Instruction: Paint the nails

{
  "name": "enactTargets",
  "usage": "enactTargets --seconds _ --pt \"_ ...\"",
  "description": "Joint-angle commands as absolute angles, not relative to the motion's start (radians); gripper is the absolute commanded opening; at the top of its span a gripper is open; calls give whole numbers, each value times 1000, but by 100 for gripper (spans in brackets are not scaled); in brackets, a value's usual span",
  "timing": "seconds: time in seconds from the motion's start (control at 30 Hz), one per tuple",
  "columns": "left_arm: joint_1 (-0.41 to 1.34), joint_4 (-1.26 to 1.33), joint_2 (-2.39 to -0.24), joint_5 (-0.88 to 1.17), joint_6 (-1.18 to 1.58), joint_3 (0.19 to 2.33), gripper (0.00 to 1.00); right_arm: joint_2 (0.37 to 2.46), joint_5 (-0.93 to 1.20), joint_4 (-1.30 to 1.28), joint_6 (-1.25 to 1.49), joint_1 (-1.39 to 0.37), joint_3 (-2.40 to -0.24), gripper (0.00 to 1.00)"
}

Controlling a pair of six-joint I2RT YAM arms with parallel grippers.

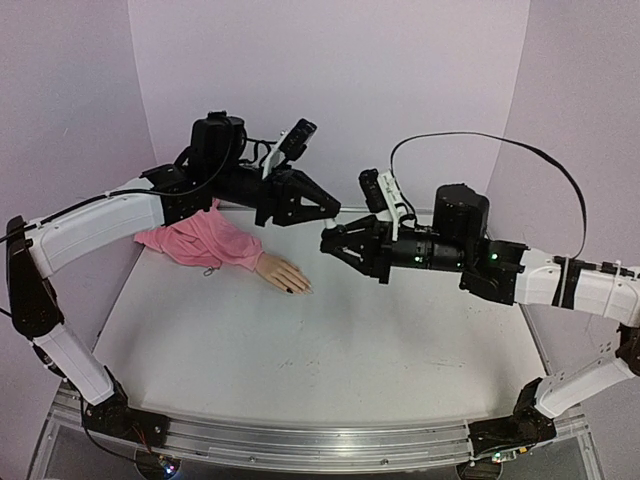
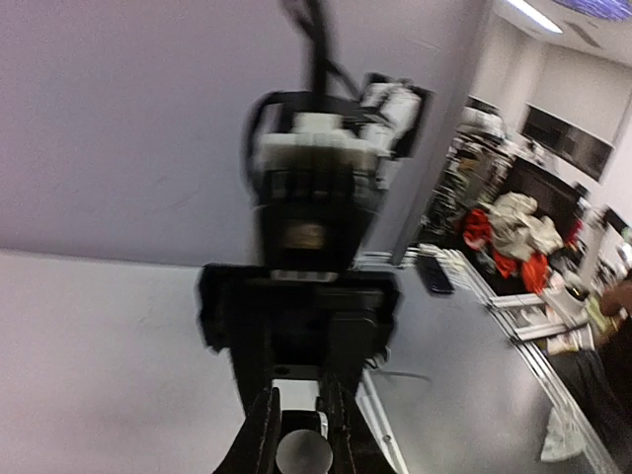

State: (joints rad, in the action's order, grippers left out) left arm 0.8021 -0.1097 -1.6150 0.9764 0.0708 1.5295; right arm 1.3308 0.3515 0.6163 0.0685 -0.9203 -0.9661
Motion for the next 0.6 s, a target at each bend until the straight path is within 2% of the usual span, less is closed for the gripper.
enactTargets --seconds 0.0,0.2,0.3,0.33,0.4,0.47,0.57 --pt "873 -97 -1594 1349 -154 1529 0 1256 953 961 218 -960 -978 0" --pt "871 -97 -1585 1330 -153 1537 0 1208 896 982 255 -959 -927 0" --pt "871 -97 -1553 1224 -107 1518 1 1204 838 962 233 -960 -915 0" --pt "871 -97 -1540 1168 -84 1509 6 1205 814 947 219 -959 -914 0" --pt "870 -97 -1505 1030 -25 1480 30 1206 743 904 179 -959 -916 0" --pt "867 -98 -1461 893 30 1438 49 1209 643 833 131 -959 -918 0" --pt "861 -101 -1399 684 139 1380 70 1225 424 743 51 -960 -940 0"
